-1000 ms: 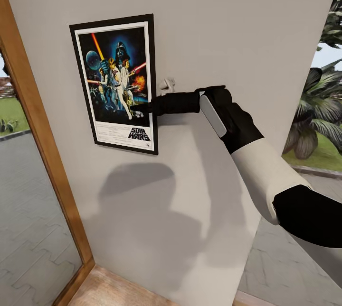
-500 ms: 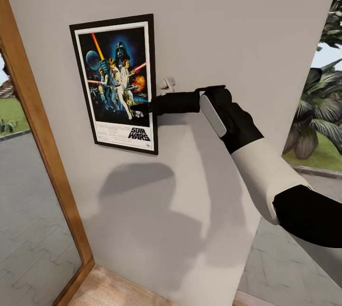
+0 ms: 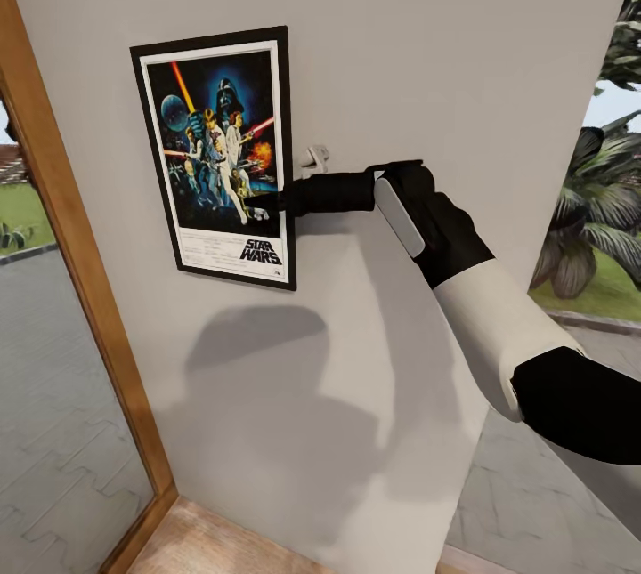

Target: Pick up the poster from the kitchen countertop and hang it on one of the wall nails in the kitchen.

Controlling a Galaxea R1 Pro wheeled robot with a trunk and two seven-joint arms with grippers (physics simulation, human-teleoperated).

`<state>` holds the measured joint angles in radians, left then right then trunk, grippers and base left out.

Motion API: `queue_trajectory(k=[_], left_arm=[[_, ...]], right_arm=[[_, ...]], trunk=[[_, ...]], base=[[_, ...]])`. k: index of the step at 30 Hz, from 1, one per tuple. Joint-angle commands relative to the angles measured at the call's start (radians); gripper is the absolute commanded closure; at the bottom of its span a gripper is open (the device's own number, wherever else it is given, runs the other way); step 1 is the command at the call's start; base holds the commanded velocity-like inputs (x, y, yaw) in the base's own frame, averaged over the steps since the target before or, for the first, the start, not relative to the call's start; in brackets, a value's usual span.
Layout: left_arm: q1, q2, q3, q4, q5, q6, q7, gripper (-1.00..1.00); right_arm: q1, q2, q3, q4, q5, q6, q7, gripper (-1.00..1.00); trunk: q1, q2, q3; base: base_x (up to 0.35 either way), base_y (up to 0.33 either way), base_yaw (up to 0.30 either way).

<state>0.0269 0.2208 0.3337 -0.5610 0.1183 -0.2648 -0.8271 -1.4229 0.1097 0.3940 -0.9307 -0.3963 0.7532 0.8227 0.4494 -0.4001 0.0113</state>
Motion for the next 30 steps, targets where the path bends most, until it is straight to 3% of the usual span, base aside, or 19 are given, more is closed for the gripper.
queue_trajectory(k=[1,30], left_arm=[[0.001,0.000,0.001,0.000,0.004,0.000,-0.004,-1.00],[0.001,0.000,0.000,0.000,0.004,0.001,0.000,-1.00]], right_arm=[[-0.001,-0.001,-0.001,0.001,0.025,-0.017,-0.010,-1.00],[-0.001,-0.001,-0.001,0.001,0.025,-0.018,-0.010,-1.00]], trunk=[[0.001,0.000,0.000],[0.001,0.000,0.000]], base=[[0.000,0.000,0.000],[-0.024,-0.003,0.000]])
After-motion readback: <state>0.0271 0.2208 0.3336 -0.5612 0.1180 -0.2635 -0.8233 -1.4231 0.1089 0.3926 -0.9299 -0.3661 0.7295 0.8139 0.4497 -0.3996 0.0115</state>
